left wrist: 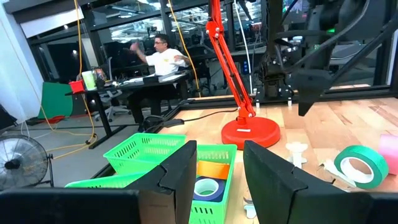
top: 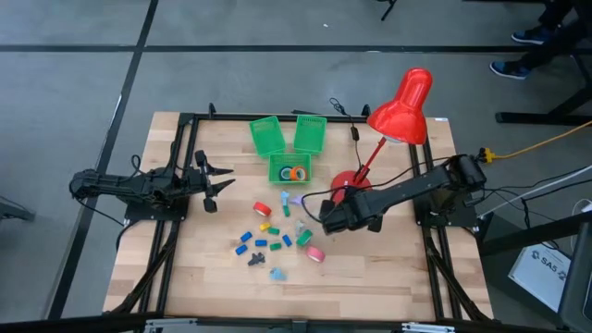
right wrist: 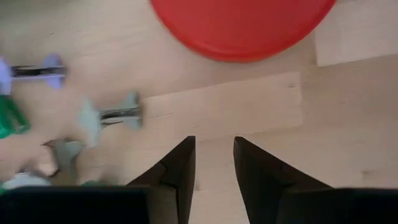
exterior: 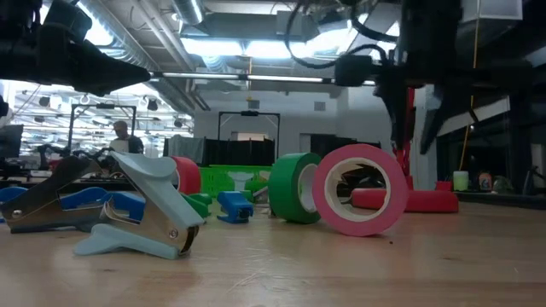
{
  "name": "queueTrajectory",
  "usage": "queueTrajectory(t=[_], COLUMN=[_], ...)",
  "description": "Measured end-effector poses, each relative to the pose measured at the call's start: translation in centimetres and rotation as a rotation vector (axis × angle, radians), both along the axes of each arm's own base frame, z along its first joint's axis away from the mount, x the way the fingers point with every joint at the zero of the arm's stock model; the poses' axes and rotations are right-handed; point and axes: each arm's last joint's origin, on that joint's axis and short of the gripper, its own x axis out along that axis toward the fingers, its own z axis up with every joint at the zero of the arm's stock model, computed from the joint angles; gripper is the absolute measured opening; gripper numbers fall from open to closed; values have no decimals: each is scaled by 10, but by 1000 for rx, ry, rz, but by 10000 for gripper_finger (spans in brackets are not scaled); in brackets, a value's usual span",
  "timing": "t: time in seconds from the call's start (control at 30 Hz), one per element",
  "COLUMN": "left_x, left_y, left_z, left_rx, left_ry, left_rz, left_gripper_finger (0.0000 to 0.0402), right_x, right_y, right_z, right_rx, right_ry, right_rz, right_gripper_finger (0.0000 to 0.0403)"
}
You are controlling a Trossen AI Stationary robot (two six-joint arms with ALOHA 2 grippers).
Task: Pick and place Stapler, Stapler remover, tape
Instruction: Put the pink tape into the middle green bin
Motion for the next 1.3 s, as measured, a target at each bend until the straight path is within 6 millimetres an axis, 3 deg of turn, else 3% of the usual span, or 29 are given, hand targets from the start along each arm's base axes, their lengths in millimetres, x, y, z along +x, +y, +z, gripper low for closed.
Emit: queueTrajectory(t=[0.33,0.87,1.3], left_x=[0,0,0], left_y=[0,0,0], left_z=[0,0,0], left_rx=[0,0,0], left_ry=[0,1,0], left_rz=[0,0,0], left_gripper_finger=[127,128,127], right_x=[-16,-22,-24], right_y=[-19,-46,-73], right_z=[-43,-69,-72], right_rx=[15,17,-79], right_ry=[16,-17,11], right_rz=[-40,-53,-139], right_gripper_finger=[113,113,113])
